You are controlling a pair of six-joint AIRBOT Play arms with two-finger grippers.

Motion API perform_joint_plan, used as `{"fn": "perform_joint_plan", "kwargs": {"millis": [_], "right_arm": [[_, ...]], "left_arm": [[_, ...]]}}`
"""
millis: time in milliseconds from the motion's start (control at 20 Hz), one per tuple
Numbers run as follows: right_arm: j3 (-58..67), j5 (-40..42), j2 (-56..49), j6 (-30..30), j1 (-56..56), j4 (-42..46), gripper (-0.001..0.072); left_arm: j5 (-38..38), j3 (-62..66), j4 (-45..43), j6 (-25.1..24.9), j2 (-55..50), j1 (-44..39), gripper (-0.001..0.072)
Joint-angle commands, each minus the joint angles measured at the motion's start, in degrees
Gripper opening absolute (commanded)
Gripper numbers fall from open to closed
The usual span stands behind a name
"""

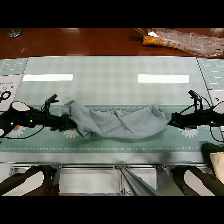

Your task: Fold the shirts.

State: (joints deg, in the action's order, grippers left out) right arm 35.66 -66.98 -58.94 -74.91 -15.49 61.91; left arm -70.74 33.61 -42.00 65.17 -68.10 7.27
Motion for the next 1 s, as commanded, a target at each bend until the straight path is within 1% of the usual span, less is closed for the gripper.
{"fn": "perform_joint_plan", "kwargs": {"millis": [0, 150, 250, 400, 550, 600, 650, 750, 850, 950], "right_arm": [[4.0, -0.7, 1.1, 0.4, 0.0, -1.3, 0.0013], [13.7, -1.6, 5.0, 0.6, 0.0, -3.4, 0.0013], [22.0, -2.3, 7.9, 0.6, 0.0, -4.8, 0.0013], [36.8, -2.2, 11.6, -0.3, 0.0, -5.9, 0.0012], [54.1, -2.0, 12.3, -1.9, 0.0, -5.6, 0.0012], [60.1, -1.5, 12.3, -3.3, 0.0, -4.8, 0.0012], [65.6, -1.3, 12.3, -4.8, 0.0, -3.6, 0.0012], [76.0, -1.7, 12.3, -7.6, 0.0, -0.3, 0.0012], [84.6, -4.5, 12.5, -9.6, 0.0, 3.2, 0.0012], [87.9, -7.6, 14.1, -10.5, 0.0, 6.7, 0.0012]], "left_arm": [[-6.1, 8.3, 3.9, 2.0, 5.3, 0.0, 0.0017], [-10.1, 21.8, 3.9, 6.7, 12.5, 0.3, 0.0017], [-9.0, 33.3, 3.9, 9.4, 16.2, 1.2, 0.0017], [-2.7, 53.6, 3.9, 11.3, 18.5, 2.5, 0.0017], [6.4, 73.0, 3.4, 11.7, 18.4, 3.1, 0.0017], [7.9, 78.1, 2.1, 12.7, 18.4, 3.4, 0.0017], [7.9, 82.9, 0.0, 14.6, 18.4, 3.7, 0.0017], [4.9, 89.9, -3.7, 17.6, 19.2, 3.9, 0.0017], [0.9, 91.3, -6.1, 18.4, 22.9, 3.9, 0.0017], [-3.4, 91.3, -12.6, 20.7, 27.3, 3.9, 0.0017]]}}
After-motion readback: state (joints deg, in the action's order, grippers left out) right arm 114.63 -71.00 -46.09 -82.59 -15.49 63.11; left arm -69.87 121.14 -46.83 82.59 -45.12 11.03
